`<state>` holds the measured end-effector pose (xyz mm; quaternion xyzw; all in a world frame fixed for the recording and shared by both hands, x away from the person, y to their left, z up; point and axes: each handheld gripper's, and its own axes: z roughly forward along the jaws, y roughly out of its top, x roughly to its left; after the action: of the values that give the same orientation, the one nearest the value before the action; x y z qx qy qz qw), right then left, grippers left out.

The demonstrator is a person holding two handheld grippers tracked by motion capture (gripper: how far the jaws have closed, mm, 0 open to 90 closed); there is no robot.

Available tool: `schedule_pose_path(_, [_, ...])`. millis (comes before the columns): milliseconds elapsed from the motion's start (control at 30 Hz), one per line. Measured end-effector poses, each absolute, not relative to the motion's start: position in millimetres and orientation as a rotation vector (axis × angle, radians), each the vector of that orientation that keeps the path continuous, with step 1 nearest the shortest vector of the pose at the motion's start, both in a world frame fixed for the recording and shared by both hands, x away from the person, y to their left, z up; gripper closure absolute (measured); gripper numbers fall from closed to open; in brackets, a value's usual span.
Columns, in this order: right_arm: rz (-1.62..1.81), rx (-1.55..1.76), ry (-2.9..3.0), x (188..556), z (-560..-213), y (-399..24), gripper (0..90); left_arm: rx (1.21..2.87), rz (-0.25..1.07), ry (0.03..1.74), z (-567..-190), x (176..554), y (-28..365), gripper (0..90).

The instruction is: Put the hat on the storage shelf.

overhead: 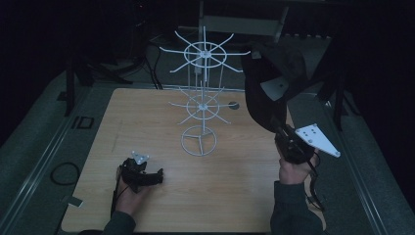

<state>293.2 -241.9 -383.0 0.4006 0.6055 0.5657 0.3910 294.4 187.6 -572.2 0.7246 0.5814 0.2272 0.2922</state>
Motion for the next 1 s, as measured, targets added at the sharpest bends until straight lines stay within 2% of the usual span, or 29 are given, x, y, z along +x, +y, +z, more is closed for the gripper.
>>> schedule_pose_path(1000, [1.422, 0.961, 1.521, 281.4, -384.2, -236.0, 86.1, 1.931, 0.606, 1.549, -572.2, 294.4, 187.6, 0.1])
